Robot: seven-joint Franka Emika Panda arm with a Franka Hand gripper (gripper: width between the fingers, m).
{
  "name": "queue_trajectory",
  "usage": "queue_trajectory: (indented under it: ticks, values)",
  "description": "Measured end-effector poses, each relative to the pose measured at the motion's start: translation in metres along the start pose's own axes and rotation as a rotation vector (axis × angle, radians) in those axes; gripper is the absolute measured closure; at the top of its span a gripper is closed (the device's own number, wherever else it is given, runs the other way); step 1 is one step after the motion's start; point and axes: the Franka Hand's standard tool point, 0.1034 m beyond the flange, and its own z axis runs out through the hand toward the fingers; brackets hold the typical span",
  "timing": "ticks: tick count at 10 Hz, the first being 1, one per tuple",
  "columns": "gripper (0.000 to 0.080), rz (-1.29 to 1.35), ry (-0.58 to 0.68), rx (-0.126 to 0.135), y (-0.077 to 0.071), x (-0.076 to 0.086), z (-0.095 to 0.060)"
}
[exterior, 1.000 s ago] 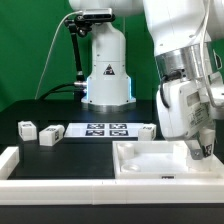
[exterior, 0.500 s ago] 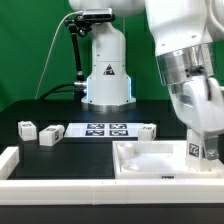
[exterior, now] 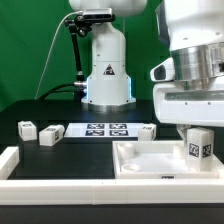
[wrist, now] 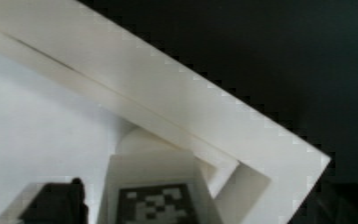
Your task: Assemble one leg
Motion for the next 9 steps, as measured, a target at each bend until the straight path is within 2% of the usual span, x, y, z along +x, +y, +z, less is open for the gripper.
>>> queue_trajectory:
  ticks: [2,6,7,8,9]
  values:
    - [0.0151,-0.192,0.01,-0.003,0.0017,0.0038,-0.0003]
    - [0.0176,-0.195,0.01,-0.003,0.0017,0.0039,-0.0003]
    - [0.0349,-0.194,0.011,-0.004,0.0021,0.0043,-0.0003]
    - [0.0349,-0.192,0.011,-0.006,0.0036,0.0055,-0.0001]
    - [0.0504,-0.186,0.015,-0.009,0.0064,0.0091,-0.0005]
